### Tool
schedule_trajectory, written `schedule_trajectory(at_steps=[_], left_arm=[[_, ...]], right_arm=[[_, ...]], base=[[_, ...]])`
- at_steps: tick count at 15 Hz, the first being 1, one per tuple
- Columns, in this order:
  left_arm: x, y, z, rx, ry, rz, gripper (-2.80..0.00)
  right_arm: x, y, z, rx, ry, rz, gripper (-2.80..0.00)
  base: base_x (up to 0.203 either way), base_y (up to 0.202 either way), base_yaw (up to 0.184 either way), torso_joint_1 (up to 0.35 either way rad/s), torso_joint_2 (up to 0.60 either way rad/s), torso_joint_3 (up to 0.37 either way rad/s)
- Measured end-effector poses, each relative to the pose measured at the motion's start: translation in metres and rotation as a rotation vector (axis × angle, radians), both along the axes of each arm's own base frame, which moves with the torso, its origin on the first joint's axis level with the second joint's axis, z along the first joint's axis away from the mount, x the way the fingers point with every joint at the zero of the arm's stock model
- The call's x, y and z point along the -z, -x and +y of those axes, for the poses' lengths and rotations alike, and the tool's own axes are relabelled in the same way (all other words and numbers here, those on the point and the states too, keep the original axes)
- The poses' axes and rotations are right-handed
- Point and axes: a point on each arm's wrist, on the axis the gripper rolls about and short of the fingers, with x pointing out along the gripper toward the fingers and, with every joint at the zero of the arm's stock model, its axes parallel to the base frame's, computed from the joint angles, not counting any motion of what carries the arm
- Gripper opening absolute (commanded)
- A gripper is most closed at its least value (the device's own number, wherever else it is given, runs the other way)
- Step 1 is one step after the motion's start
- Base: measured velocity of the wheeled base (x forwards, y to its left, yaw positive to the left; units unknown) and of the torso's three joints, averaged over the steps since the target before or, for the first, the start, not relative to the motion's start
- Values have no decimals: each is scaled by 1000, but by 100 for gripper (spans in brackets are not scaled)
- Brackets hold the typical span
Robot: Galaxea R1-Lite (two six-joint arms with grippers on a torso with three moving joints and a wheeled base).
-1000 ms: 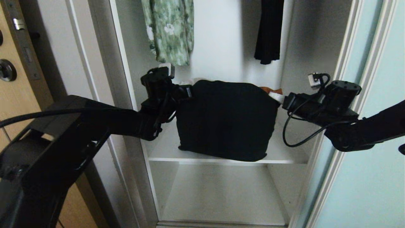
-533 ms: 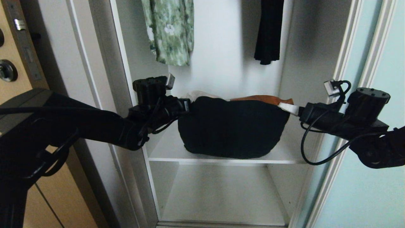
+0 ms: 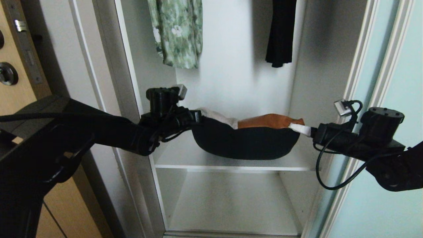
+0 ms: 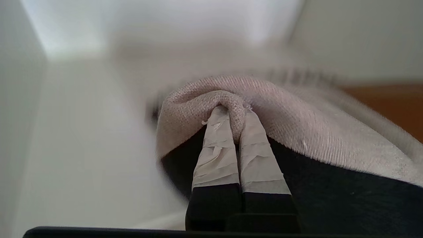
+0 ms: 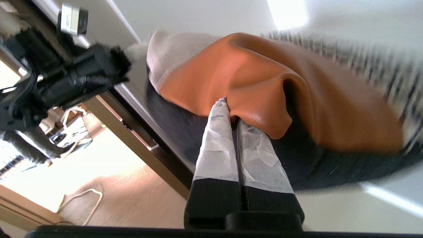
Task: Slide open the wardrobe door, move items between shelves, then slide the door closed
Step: Place the pillow on the higher shelf
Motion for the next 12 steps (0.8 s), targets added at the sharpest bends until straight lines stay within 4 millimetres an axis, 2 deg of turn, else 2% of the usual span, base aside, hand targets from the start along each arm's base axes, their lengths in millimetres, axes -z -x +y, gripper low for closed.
schedule_trajectory(at_steps=[3,6,8,12], left_arm=[[37,-7,2,-17,-3,105,-280],[61,-17,7,-43,-21,179,-280],[64,-22,7,-62,-20,230,-280],[57,-38,4,-198,-16,295,-280]], right_arm=[[26,-14,0,7,1,76,-280],[41,-38,1,65,8,147,-280],[47,-53,3,105,16,198,-280],[52,-83,7,170,39,286,-280]], base=[[0,0,0,0,0,0],[0,0,0,0,0,0],[0,0,0,0,0,0],[0,0,0,0,0,0]])
